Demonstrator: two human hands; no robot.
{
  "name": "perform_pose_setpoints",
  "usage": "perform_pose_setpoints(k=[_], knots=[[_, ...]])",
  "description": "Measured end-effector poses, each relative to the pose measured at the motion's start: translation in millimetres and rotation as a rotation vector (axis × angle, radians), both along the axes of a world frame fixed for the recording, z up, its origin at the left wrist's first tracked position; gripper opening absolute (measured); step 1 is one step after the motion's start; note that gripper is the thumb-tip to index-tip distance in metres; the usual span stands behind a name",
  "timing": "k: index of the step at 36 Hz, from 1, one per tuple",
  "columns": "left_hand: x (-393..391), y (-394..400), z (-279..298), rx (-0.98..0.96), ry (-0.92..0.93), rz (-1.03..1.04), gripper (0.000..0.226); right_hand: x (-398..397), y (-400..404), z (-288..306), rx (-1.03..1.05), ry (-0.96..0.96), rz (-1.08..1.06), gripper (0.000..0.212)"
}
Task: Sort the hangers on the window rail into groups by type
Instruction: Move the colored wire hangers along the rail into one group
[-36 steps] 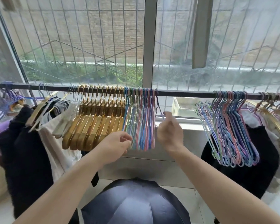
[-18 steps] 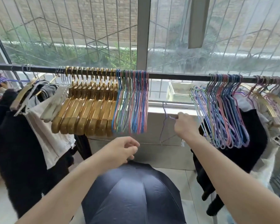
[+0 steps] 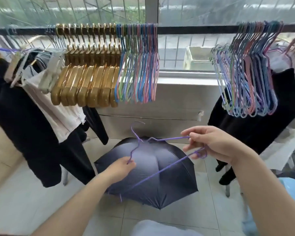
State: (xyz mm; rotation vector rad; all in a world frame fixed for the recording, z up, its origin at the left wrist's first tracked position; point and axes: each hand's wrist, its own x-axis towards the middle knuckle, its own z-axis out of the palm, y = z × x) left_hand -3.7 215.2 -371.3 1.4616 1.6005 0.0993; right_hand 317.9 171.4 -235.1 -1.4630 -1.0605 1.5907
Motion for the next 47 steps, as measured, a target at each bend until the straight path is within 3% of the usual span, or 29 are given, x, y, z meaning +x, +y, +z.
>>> perform_pose_setpoints(k=[2, 5, 11, 13, 15, 17, 21, 26, 27, 29, 31, 33, 38, 42, 47], knots=[[-14.5, -6.6, 6.2, -0.099, -0.136, -0.014, 0.027, 9.9, 2.7, -8.3, 0.011, 0.058, -0.105, 0.021], [-34.6, -17.0, 21.6, -0.199, -0.289, -0.038, 0.038, 36.0, 7.2, -28.0, -0.042, 0.117, -0.296, 0.020], [-62.3, -25.9, 49.8, -0.364, -0.702, 0.162, 0.037, 46.1, 1.5, -78.4, -0.258, 0.335, -0.553, 0.015], [-57.5, -26.6, 56.5, -0.361, -0.740, 0.200, 0.039, 35.1, -3.3, -95.9, -0.327, 0.236, -0.574, 0.011], [-49.6, -28.3, 62.0, -0.349, -0.709, 0.198, 0.035, 20.0, -8.5, -108.8, -0.398, -0.031, -0.520, 0.018], [-37.3, -31.0, 64.2, -0.276, -0.601, 0.188, 0.031, -1.9, -15.9, -114.8, -0.435, -0.152, -0.444, 0.023], [4.5, -38.3, 56.5, -0.104, -0.359, 0.176, 0.023, -48.4, -26.6, -117.1, -0.480, 0.024, -0.191, 0.029], [55.4, -57.7, 36.8, 0.291, 0.089, -0.178, 0.014, -95.4, -23.9, -101.6, -0.457, 0.243, -0.031, 0.036], [66.6, -65.0, 41.4, 0.395, 0.233, -0.317, 0.020, -101.2, -21.7, -97.3, -0.443, 0.286, -0.038, 0.034], [89.1, -79.7, 52.2, 0.485, 0.350, -0.441, 0.049, -109.0, -17.4, -87.5, -0.419, 0.290, -0.130, 0.032], [103.1, -84.4, 56.2, 0.553, 0.380, -0.460, 0.056, -108.6, -11.0, -85.7, -0.371, 0.238, -0.248, 0.025], [108.4, -82.2, 60.4, 0.578, 0.328, -0.464, 0.048, -104.8, -7.2, -83.2, -0.300, 0.169, -0.307, 0.025], [112.0, -75.7, 80.7, 0.416, 0.058, -0.525, 0.021, -80.7, -0.5, -72.0, -0.106, 0.059, -0.422, 0.023], [100.9, -61.0, 95.2, 0.478, 0.087, -0.545, 0.047, -43.8, 14.4, -39.2, 0.018, -0.044, -0.413, 0.023], [88.2, -20.6, 132.2, 0.623, 0.146, -0.444, 0.035, 8.7, 36.9, 29.2, 0.169, -0.176, -0.401, 0.025]])
